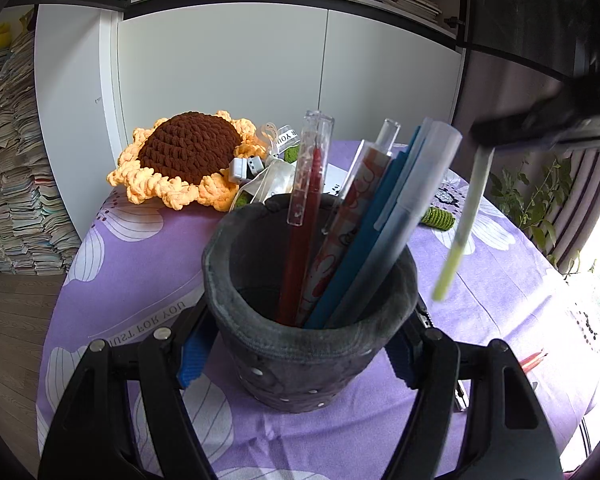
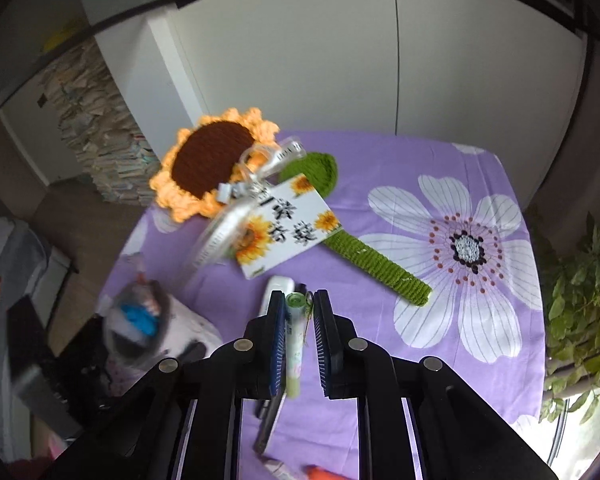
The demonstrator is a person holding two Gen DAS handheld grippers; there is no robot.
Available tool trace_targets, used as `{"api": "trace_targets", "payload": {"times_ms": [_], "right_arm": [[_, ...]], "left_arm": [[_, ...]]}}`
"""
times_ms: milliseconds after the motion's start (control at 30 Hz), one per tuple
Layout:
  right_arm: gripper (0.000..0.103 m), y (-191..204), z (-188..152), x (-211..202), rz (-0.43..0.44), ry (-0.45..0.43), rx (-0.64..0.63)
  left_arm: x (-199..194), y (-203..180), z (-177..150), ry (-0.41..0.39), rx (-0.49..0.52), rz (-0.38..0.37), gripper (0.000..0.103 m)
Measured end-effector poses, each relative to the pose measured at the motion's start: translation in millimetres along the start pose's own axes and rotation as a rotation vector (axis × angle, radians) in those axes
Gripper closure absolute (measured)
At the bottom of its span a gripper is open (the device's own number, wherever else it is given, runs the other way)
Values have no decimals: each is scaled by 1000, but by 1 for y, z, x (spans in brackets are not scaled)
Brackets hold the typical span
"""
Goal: Organize stationery
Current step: 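Lower the green pen into the grey cup held by the left tool, release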
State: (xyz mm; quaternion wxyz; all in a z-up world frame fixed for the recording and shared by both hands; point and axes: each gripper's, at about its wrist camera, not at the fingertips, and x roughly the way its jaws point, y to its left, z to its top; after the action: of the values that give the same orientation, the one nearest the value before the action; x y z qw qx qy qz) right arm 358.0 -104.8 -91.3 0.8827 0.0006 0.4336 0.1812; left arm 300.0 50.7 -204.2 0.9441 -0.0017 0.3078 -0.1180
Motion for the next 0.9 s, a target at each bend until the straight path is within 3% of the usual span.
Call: {"api": "trace_targets", "payload": {"times_ms": [233, 400, 533, 900], "right_arm": [[88, 50, 6, -100, 94, -248, -105], [88, 76, 15, -133, 158, -344, -168], [88, 88, 22, -122, 199, -331, -197], [88, 84, 13, -27, 201, -116, -189]], "left_arm": [[0, 0, 0, 1, -1, -1, 31], [0, 0, 0, 1, -1, -1, 31], [0, 0, 0, 0, -1, -1, 31], [0, 0, 0, 1, -1, -1, 31]]}}
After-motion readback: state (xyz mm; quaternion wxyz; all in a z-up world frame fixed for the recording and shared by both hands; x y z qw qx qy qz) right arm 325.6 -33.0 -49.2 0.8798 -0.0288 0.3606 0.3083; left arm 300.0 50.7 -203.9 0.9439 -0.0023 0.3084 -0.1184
